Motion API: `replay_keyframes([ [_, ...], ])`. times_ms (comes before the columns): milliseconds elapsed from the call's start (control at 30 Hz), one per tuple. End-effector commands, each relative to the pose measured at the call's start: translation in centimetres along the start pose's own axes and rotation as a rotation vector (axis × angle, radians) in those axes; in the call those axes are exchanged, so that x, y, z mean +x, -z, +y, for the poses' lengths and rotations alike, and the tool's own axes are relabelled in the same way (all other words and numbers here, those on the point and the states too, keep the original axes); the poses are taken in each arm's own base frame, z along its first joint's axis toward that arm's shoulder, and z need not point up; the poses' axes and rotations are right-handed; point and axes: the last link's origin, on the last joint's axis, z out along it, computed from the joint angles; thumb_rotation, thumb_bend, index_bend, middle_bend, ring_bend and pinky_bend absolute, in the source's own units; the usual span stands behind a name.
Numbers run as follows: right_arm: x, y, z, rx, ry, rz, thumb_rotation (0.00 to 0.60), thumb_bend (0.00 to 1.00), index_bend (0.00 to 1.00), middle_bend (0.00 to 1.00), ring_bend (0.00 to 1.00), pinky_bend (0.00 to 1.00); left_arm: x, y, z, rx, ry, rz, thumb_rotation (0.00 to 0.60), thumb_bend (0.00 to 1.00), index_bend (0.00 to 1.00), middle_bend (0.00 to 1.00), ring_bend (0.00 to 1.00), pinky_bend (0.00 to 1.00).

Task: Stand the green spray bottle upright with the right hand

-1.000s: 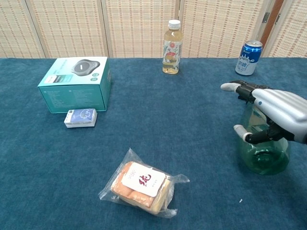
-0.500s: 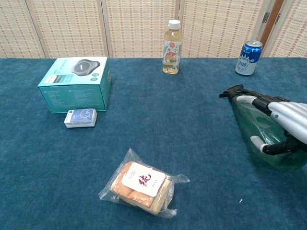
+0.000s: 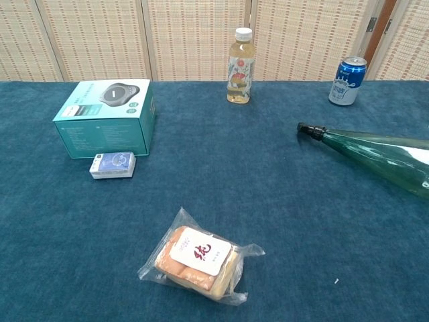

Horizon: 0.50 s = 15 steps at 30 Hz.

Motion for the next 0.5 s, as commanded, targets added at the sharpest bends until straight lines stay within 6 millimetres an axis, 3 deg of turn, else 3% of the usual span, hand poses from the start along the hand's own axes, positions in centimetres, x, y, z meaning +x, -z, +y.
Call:
replay_keyframes([
  [33,1.4,-2.6,3.8,-0.073,0.031,0.022,0.6,0.35,0.0,0.0,0.0,0.04,-0.2,-0.1,0.4,-0.003,0.0,-0.005,0.6,0.53,0.11,0.0,0.0,0.0],
  [167,2.8,-5.5,6.0,-0.13,0.058,0.043,0.6,0.35,0.0,0.0,0.0,0.04,-0.1,0.3,0.7,-0.004,-0.002,-0.001,0.6,0.53,0.11,0.0,0.0,0.0],
  [233,4.0,-6.3,6.3,-0.129,0.06,0.077,0.6,0.35,0.0,0.0,0.0,0.04,0.1,0.5,0.7,-0.003,-0.007,0.005,0.6,0.53,0.11,0.0,0.0,0.0],
  [400,7.3,-6.8,5.5,-0.092,0.057,0.152,0.6,0.34,0.0,0.0,0.0,0.04,0.6,0.6,1.0,-0.005,-0.003,0.017,0.6,0.53,0.11,0.0,0.0,0.0],
  [500,8.1,-6.2,3.4,-0.057,-0.002,0.157,0.6,0.34,0.0,0.0,0.0,0.04,0.9,0.6,1.1,-0.012,-0.003,0.025,0.6,0.53,0.11,0.0,0.0,0.0],
])
